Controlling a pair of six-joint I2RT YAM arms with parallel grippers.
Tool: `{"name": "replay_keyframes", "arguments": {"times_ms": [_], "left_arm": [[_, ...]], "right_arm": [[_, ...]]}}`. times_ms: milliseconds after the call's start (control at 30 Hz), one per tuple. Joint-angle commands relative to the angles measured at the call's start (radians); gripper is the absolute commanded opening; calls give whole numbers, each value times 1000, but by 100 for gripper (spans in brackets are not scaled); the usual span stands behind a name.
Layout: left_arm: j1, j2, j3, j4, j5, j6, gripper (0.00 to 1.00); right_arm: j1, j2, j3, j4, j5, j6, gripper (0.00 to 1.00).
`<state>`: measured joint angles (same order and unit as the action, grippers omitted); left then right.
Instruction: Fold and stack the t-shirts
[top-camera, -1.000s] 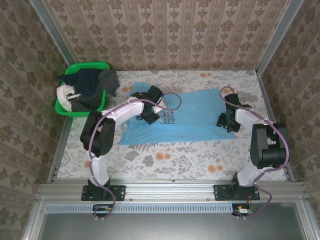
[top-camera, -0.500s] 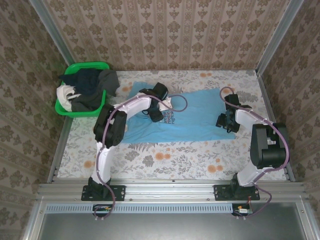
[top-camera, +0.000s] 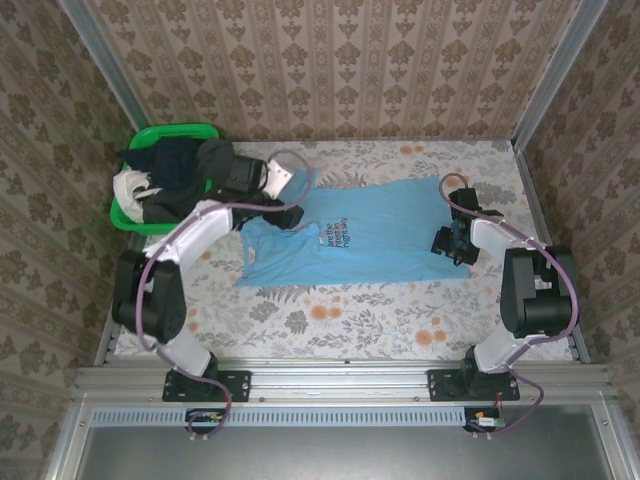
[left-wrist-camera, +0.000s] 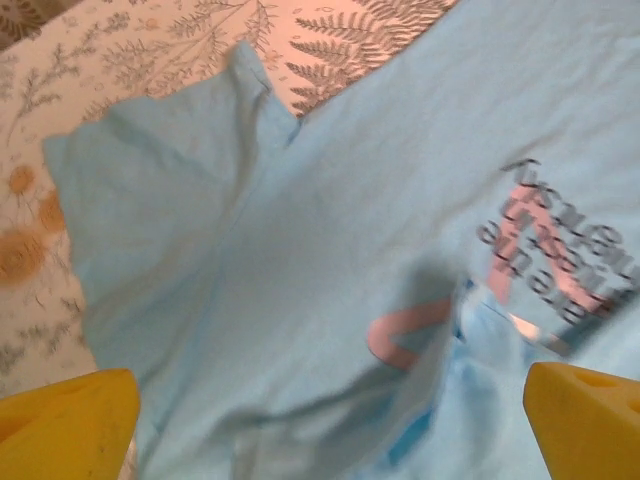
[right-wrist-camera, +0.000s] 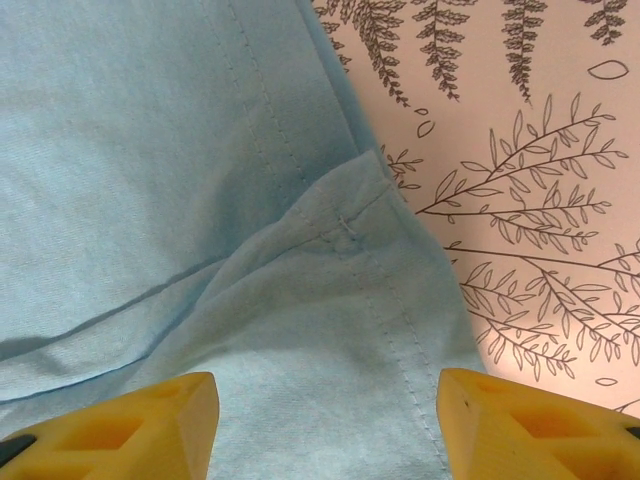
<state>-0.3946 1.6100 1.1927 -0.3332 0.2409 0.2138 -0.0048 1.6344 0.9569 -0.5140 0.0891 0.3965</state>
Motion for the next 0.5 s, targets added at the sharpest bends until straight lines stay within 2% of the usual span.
{"name": "replay_keyframes", "arguments": {"times_ms": [0,67,167,233,467], "left_arm": [[-25,-22,-152,33,150,-84,100],[-7,0,-194,28,190,-110,100],[17,69,-183,34,240,-133,94],[41,148,-114,-4,268,-146,86],[91,369,159,-185,241,-161,84]], "right_arm": [[53,-35,22,-16,43,22,62],[99,-43,50,-58,112,32,62],[151,-53,68,-55,130,52,61],[188,-59,58,-36,127,61,61],[199,-36,-18,26,17,107,62]]}}
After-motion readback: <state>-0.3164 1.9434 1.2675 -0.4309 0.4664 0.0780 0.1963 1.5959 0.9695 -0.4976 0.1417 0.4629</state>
